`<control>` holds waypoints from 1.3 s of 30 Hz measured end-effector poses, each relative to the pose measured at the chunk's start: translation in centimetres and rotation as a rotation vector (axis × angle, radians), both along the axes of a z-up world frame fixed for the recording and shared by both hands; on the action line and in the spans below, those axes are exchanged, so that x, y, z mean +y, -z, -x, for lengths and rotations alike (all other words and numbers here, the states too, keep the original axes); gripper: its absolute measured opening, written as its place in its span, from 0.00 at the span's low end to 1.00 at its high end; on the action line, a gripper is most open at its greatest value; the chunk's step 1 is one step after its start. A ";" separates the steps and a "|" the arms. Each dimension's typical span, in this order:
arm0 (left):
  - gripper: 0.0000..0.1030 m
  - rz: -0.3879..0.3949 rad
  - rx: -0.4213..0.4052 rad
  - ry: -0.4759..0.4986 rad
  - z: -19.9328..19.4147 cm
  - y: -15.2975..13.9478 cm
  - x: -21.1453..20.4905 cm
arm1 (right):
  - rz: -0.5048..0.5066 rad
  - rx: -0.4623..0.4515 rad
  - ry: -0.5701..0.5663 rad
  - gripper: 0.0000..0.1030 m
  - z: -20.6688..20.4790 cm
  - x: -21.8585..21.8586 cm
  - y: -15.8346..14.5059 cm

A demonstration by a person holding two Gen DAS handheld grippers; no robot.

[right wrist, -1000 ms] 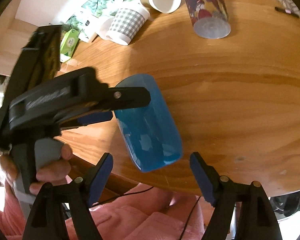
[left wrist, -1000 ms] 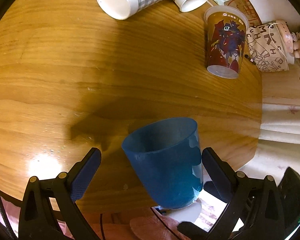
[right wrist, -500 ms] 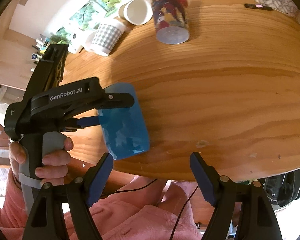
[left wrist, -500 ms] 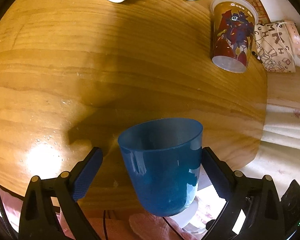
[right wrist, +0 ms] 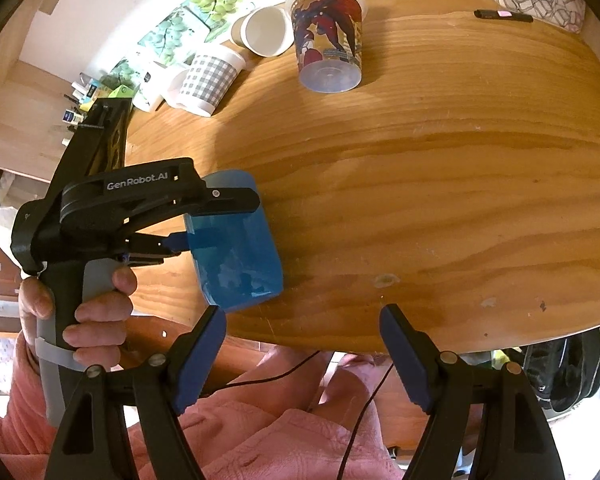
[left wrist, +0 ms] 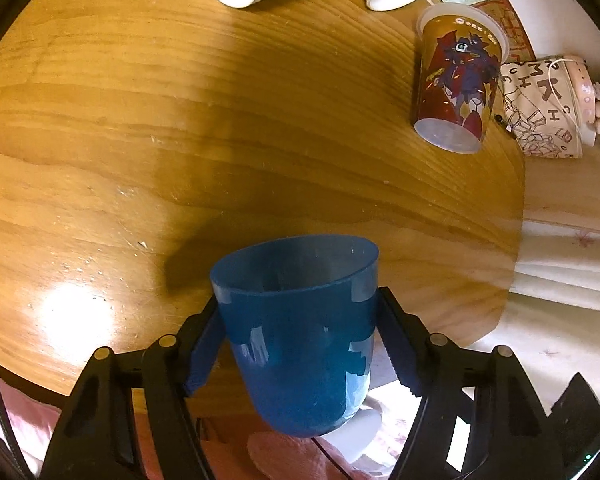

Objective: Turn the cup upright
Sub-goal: 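Open the right tool and rotate the left tool to turn the cup mouth-up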

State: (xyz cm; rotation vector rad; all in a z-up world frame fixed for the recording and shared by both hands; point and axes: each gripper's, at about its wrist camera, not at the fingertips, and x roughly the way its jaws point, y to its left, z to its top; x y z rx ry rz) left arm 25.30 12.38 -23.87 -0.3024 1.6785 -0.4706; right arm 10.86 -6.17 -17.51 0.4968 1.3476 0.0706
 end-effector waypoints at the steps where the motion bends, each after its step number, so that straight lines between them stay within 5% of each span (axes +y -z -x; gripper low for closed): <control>1: 0.72 -0.002 -0.009 0.002 0.1 -0.1 0.0 | 0.004 -0.003 -0.003 0.77 0.1 0.0 0.0; 7: 0.72 -0.028 -0.117 0.017 0.3 -1.2 0.1 | 0.022 -0.030 -0.016 0.77 0.5 0.1 -0.2; 29: 0.72 -0.144 -0.857 0.069 2.2 -4.5 -1.0 | 0.070 -0.026 0.033 0.77 4.0 -0.2 0.0; 39: 0.72 -0.142 -0.939 0.082 4.7 -4.6 -0.2 | 0.085 -0.023 0.049 0.77 4.9 0.4 -0.3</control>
